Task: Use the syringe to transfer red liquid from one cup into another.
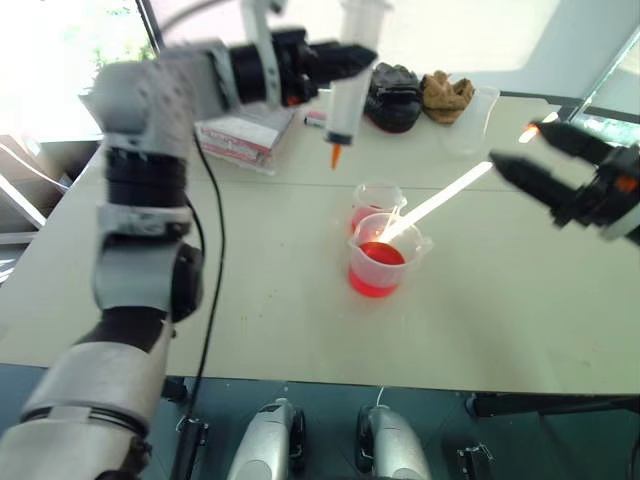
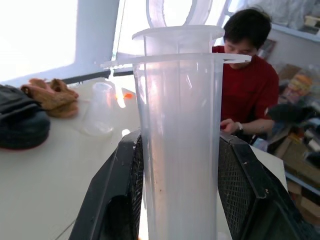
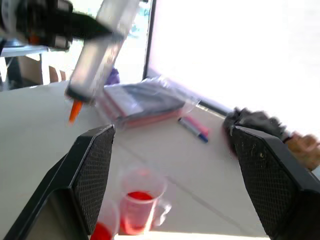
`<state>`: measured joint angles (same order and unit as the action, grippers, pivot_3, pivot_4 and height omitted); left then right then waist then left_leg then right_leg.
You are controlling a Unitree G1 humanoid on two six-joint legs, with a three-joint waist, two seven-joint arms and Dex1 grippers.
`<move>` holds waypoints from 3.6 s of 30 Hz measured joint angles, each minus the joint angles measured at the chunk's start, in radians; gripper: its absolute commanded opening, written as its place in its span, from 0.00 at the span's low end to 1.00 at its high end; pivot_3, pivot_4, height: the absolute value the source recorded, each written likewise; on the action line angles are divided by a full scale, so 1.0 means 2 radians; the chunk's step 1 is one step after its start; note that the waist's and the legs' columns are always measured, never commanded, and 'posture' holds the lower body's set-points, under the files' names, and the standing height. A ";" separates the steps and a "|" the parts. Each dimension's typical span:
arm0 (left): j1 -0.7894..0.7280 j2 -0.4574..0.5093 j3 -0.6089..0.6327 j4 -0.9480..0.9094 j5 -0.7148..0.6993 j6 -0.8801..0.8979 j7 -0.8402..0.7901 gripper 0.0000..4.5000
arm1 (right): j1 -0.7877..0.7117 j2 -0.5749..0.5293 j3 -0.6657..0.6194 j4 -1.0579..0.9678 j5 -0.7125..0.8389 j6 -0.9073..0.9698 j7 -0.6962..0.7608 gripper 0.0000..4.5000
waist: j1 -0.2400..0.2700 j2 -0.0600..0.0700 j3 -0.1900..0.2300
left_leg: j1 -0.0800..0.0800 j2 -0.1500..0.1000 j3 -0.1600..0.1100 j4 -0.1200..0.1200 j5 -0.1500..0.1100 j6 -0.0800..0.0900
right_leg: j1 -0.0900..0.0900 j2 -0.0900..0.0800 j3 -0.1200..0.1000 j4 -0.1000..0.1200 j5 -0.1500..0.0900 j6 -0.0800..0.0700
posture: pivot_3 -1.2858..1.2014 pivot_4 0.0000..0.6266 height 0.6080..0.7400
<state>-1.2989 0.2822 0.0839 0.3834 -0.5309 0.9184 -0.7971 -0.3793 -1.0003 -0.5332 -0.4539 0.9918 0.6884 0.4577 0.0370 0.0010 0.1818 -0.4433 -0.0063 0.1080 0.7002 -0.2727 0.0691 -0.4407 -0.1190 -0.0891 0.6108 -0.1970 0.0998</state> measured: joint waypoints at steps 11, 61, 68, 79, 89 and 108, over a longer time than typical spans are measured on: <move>0.107 -0.068 -0.065 -0.093 0.034 -0.155 -0.004 0.35 | -0.114 -0.001 0.109 0.034 -0.148 -0.073 0.024 0.86 | -0.001 0.000 0.000 | 0.000 0.000 0.001 0.000 0.000 0.000 | -0.001 0.000 0.001 0.001 0.001 0.001 | 0.52 0.24 1.00; 0.236 -0.088 -0.152 -0.100 0.107 -0.259 -0.048 0.35 | -0.112 0.092 0.208 0.035 -0.288 -0.066 0.107 0.86 | 0.000 0.000 0.000 | 0.000 0.000 0.001 0.000 0.000 0.001 | -0.001 0.000 0.001 0.001 0.001 0.001 | 0.52 0.24 1.00; 0.244 -0.089 -0.153 -0.100 0.118 -0.268 -0.056 0.35 | -0.096 0.103 0.207 0.009 -0.287 -0.047 0.107 0.45 | 0.000 0.000 0.000 | 0.000 0.000 0.001 0.000 -0.001 0.001 | -0.001 0.000 0.001 0.001 0.001 0.001 | 0.52 0.24 1.00; 0.244 -0.087 -0.142 -0.118 0.118 -0.266 -0.044 0.35 | -0.116 0.119 0.215 0.016 -0.288 -0.054 0.108 0.02 | 0.000 0.000 0.000 | 0.000 0.000 0.001 0.000 0.000 0.001 | -0.001 0.000 0.000 0.001 0.001 0.001 | 0.52 0.24 1.00; 0.252 -0.085 -0.142 -0.125 0.118 -0.257 -0.043 0.35 | -0.116 0.119 0.217 0.022 -0.288 -0.062 0.110 0.02 | 0.000 0.000 0.000 | 0.000 0.000 0.001 0.000 0.000 0.001 | -0.001 0.000 0.000 0.001 0.001 0.001 | 0.52 0.24 1.00; 0.256 -0.082 -0.143 -0.128 0.119 -0.256 -0.042 0.35 | -0.125 0.122 0.218 0.031 -0.294 -0.079 0.109 0.02 | 0.000 0.000 0.000 | 0.000 0.000 0.001 0.000 0.000 0.001 | -0.001 0.000 0.000 0.001 0.001 0.001 | 0.52 0.24 1.00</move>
<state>-0.7866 0.1187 -0.2012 0.1282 -0.2926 0.4062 -0.8817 -0.6302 -0.7555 -0.0980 -0.3928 0.4028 0.5314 0.6751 0.0363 0.0015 0.1815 -0.4431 -0.0061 0.1094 0.7005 -0.2737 0.0710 -0.4417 -0.1188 -0.0884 0.6126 -0.1956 0.1014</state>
